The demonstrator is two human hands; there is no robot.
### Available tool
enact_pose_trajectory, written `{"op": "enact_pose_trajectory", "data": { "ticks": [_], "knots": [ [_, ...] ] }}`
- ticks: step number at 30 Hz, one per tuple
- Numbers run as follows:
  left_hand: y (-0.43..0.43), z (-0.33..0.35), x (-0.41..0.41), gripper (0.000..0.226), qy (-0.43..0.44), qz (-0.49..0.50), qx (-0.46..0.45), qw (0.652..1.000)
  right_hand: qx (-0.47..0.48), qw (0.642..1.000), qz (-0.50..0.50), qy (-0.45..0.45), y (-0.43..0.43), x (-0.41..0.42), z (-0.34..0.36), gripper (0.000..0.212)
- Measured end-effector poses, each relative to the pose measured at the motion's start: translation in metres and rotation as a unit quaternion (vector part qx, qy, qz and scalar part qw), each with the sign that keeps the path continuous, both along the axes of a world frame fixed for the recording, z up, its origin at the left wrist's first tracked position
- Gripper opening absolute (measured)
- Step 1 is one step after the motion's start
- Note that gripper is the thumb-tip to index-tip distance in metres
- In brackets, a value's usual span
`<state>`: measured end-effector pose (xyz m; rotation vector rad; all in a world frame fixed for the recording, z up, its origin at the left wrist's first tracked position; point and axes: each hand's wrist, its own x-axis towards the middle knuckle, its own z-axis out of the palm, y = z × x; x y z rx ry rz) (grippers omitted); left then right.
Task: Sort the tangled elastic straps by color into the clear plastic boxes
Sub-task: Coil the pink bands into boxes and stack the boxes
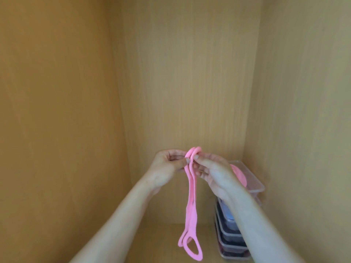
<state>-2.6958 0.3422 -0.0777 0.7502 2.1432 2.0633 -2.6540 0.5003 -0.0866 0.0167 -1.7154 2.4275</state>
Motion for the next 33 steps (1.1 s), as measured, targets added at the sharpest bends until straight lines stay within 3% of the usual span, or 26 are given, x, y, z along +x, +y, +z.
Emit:
{"op": "enact_pose_trajectory", "data": {
  "ticks": [4,17,22,26,30,33],
  "knots": [
    [0.000,0.006,0.000,0.019,0.009,0.008,-0.008,1.000,-0.008,1.000,0.012,0.006,0.001,0.000,0.004,0.018],
    [-0.005,0.016,-0.003,0.015,0.021,0.004,-0.006,1.000,-0.133,0.990,0.039,-0.010,0.003,-0.009,0.004,0.017],
    [0.001,0.016,-0.005,0.019,0.039,0.043,-0.020,0.998,-0.114,0.992,0.046,0.008,0.008,-0.011,0.006,0.023],
    [0.004,0.016,-0.007,0.018,0.028,0.058,-0.011,0.998,-0.028,0.999,0.019,0.029,0.013,-0.010,0.003,0.021],
    [0.007,0.015,-0.008,0.017,0.027,0.061,-0.013,0.998,0.144,0.980,-0.130,0.032,0.016,-0.015,-0.005,0.013],
    [0.007,0.015,-0.010,0.019,0.030,0.056,-0.014,0.998,0.196,0.963,-0.173,0.062,0.023,-0.021,-0.012,0.027]
  ]
}}
